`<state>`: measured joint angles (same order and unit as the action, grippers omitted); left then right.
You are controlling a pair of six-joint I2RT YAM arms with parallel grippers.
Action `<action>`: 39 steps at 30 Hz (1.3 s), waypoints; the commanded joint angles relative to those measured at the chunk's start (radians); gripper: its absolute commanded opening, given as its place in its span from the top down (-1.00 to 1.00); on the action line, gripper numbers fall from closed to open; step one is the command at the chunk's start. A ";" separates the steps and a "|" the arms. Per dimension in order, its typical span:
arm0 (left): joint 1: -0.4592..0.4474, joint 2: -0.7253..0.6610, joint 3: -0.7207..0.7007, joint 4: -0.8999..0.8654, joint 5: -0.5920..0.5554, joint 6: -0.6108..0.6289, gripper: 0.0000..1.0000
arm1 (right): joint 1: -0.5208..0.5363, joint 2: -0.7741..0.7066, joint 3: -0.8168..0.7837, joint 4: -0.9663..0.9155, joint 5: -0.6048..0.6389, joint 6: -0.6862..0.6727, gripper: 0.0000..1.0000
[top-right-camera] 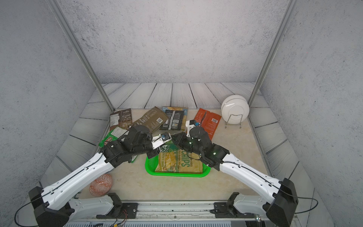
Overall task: Put the potato chips into the basket
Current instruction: Pick up the potato chip from the center of the board.
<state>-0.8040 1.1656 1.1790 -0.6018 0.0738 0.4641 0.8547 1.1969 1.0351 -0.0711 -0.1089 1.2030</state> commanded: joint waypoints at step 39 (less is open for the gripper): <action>0.195 0.007 0.233 -0.310 0.290 -0.247 1.00 | -0.022 -0.410 -0.237 -0.341 0.014 -0.757 -0.51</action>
<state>-0.6170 1.1728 1.3891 -0.9234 0.3332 0.2440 0.8337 0.7837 0.8078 -0.4301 -0.0216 0.4824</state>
